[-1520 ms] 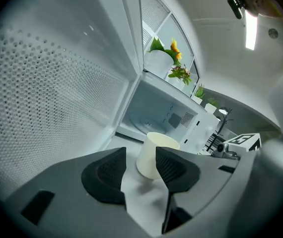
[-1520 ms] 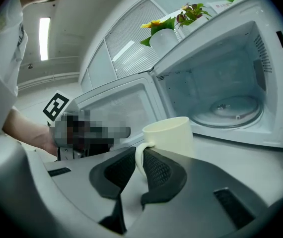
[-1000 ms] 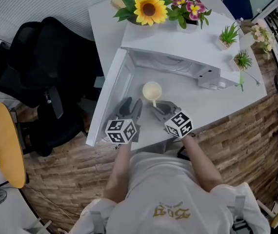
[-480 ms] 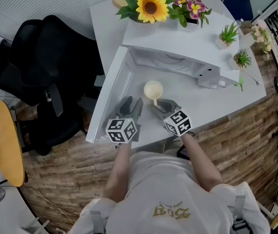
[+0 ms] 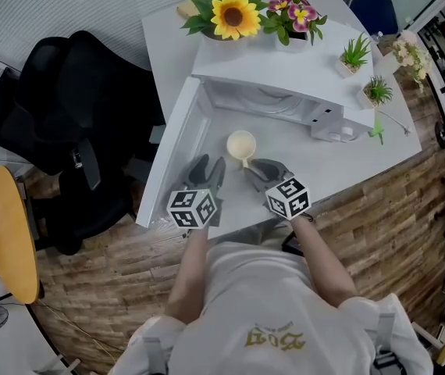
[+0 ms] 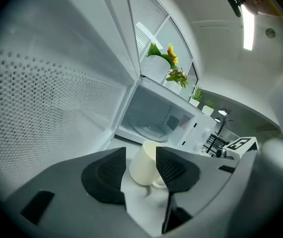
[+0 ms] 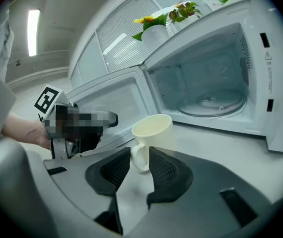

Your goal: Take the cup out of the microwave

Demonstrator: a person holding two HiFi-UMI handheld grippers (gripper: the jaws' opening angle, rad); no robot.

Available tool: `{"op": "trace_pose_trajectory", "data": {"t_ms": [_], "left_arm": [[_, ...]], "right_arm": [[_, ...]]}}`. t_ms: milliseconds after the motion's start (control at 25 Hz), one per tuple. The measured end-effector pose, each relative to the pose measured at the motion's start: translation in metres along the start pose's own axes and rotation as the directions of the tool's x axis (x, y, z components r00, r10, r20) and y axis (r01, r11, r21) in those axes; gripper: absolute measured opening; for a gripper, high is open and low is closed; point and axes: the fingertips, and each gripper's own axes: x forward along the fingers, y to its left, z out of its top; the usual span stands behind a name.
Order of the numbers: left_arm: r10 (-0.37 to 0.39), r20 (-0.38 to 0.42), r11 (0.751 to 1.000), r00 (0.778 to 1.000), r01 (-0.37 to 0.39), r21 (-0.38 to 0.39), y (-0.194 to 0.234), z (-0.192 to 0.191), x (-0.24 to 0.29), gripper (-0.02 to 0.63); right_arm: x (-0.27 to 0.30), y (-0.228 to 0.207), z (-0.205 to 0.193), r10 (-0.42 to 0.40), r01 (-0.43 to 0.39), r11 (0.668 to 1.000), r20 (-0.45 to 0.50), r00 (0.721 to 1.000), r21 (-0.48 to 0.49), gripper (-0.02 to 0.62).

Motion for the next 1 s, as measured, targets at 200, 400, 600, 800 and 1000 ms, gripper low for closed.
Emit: {"op": "trace_pose_trajectory", "data": {"t_ms": [200, 400, 600, 800, 1000], "left_arm": [[-0.007, 0.015, 1.0, 1.0, 0.007, 0.012, -0.006, 0.007, 0.002, 0.189], [-0.02, 0.042, 0.999, 0.999, 0.018, 0.049, -0.018, 0.021, 0.004, 0.176], [-0.021, 0.076, 0.995, 0.997, 0.013, 0.101, -0.03, 0.039, -0.001, 0.157], [-0.021, 0.111, 0.992, 0.994, 0.007, 0.126, -0.035, 0.054, -0.006, 0.14], [-0.011, 0.146, 0.991, 0.989, -0.01, 0.136, -0.035, 0.063, -0.012, 0.124]], "right_arm": [[-0.018, -0.01, 0.021, -0.05, 0.045, 0.996, 0.07, 0.996, 0.072, 0.122], [-0.037, -0.026, 0.046, -0.132, 0.122, 0.99, 0.147, 0.98, 0.076, 0.091], [-0.053, -0.027, 0.071, -0.179, 0.167, 0.983, 0.215, 0.96, 0.07, 0.063], [-0.071, -0.031, 0.091, -0.253, 0.247, 0.967, 0.288, 0.924, 0.057, 0.011], [-0.076, -0.025, 0.105, -0.24, 0.229, 0.971, 0.341, 0.909, 0.072, 0.011]]}}
